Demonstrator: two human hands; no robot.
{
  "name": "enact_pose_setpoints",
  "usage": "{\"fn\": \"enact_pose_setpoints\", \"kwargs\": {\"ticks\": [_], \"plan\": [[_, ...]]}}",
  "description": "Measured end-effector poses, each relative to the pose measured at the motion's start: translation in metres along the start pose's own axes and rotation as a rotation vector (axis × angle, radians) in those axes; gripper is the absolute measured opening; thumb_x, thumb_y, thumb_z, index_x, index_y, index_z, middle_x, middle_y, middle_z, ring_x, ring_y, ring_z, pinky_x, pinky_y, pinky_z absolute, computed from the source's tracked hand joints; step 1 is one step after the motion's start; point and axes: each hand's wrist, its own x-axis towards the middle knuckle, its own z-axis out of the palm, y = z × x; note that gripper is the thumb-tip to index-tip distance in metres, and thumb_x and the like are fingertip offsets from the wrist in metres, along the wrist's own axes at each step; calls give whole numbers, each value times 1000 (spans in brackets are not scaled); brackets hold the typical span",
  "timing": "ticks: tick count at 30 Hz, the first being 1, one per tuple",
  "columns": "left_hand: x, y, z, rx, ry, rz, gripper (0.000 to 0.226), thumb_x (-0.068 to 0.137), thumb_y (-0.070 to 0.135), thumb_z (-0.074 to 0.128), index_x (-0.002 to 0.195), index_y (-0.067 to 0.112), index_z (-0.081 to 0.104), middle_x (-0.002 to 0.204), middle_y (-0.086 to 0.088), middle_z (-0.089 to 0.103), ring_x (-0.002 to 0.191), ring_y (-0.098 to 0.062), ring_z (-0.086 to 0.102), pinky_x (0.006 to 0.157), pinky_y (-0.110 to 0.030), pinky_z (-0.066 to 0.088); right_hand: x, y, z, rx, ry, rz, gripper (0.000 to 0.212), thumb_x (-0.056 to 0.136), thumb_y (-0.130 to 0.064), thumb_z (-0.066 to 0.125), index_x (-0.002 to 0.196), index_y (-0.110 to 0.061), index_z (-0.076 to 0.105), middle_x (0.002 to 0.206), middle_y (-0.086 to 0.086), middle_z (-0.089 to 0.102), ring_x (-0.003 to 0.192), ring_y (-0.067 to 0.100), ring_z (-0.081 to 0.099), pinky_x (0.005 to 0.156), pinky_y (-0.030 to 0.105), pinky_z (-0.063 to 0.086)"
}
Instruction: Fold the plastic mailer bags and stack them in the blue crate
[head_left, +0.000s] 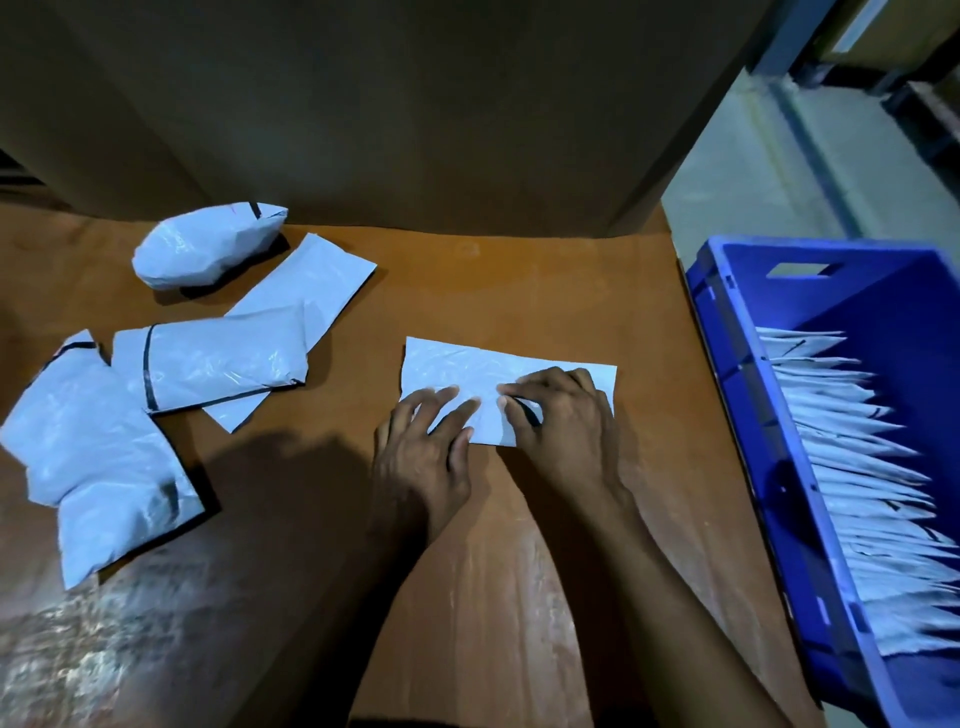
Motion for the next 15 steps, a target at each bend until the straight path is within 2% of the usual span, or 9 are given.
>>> {"fn": "enact_pose_setpoints", "kwargs": {"ticks": [2, 4, 6, 10, 13, 15], "plan": [[1, 0, -1, 18, -32, -10, 36, 102, 32, 48, 128, 31, 72, 140, 8, 64, 132, -24, 54, 94, -41, 46, 26, 2, -2, -20, -58, -87, 17, 90, -17, 76, 103, -25, 83, 102, -5, 74, 100, 25, 59, 75, 36, 50], [1, -2, -1, 24, -54, -18, 38, 102, 34, 45, 128, 31, 72, 140, 7, 64, 132, -24, 54, 94, -41, 46, 43, -2, 5, -54, -106, -209, 40, 79, 10, 70, 107, -16, 82, 102, 2, 73, 97, 28, 59, 68, 29, 45], [0, -2, 0, 39, -65, -19, 38, 102, 33, 45, 128, 31, 72, 140, 7, 64, 132, -24, 53, 94, -40, 45, 42, -6, 16, -51, -136, -278, 55, 71, 21, 62, 111, -11, 80, 105, 4, 71, 98, 29, 57, 64, 31, 50], [0, -3, 3, 38, -73, -34, 38, 102, 33, 45, 129, 32, 71, 141, 9, 63, 134, -22, 51, 99, -40, 44, 36, 0, 22, 26, -140, -261, 57, 72, 20, 56, 115, -11, 79, 107, 5, 71, 98, 30, 57, 75, 37, 55], [0, -3, 3, 42, -67, -26, 37, 101, 32, 46, 124, 27, 74, 138, 5, 65, 133, -23, 52, 97, -41, 45, 61, -20, 12, 89, -256, -326, 43, 79, 7, 66, 115, -13, 81, 106, 7, 73, 98, 22, 56, 77, 26, 39], [0, -4, 1, 53, -67, -18, 33, 99, 30, 47, 112, 21, 76, 136, 2, 65, 132, -25, 52, 95, -43, 49, 71, -34, 19, 103, -368, -405, 50, 77, 7, 72, 120, -16, 79, 111, 5, 71, 101, 21, 51, 79, 29, 40]]}}
